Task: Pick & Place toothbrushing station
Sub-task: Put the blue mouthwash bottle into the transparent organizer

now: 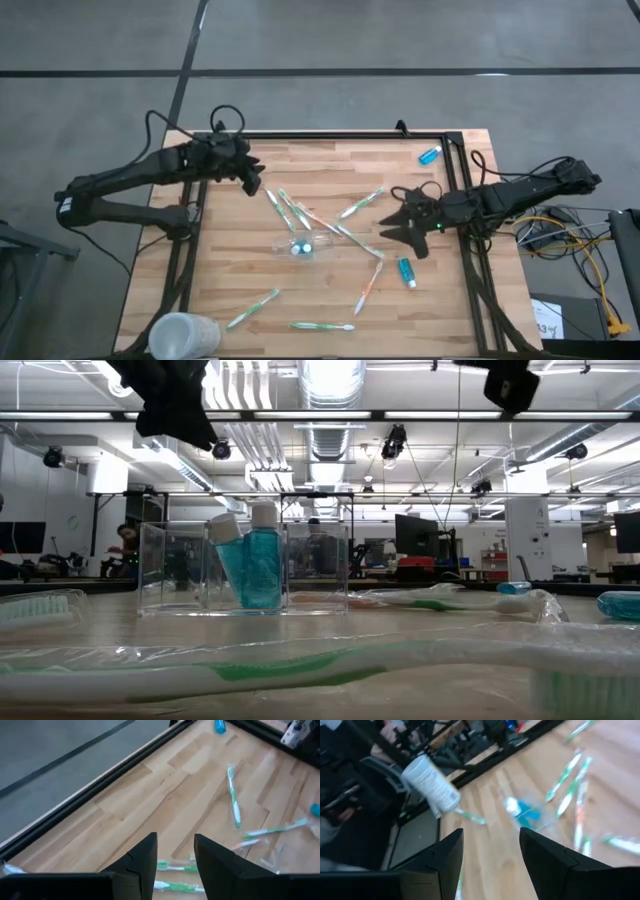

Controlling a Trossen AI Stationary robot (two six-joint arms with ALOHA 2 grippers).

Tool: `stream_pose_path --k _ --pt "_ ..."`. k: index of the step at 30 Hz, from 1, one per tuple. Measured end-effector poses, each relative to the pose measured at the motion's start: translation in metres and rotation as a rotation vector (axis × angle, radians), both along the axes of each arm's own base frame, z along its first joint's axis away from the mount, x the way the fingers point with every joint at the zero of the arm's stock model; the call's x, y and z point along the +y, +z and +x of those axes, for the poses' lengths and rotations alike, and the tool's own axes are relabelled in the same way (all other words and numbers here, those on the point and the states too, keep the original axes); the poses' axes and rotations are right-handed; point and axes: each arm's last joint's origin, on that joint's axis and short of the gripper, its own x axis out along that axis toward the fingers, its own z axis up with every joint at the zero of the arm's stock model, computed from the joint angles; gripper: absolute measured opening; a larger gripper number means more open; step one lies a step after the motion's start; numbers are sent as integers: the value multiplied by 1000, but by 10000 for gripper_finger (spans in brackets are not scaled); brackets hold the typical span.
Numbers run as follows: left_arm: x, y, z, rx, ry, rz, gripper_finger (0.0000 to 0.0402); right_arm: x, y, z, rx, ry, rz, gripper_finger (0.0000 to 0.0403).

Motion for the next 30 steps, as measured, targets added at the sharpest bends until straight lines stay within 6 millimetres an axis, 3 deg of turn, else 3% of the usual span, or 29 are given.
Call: stream_pose_path --k 9,17,23,30 --pt "-1 -19 1 113 -142 67 133 18 1 -14 -5 11 -58 189" --pt "-1 -17 3 121 -223 152 133 19 1 -29 18 -51 -88 189" --pt "-1 -16 3 156 -281 221 133 21 -6 -35 145 -100 195 189" --pt "-1 -16 3 174 -319 253 133 31 -19 -33 268 -77 258 189"
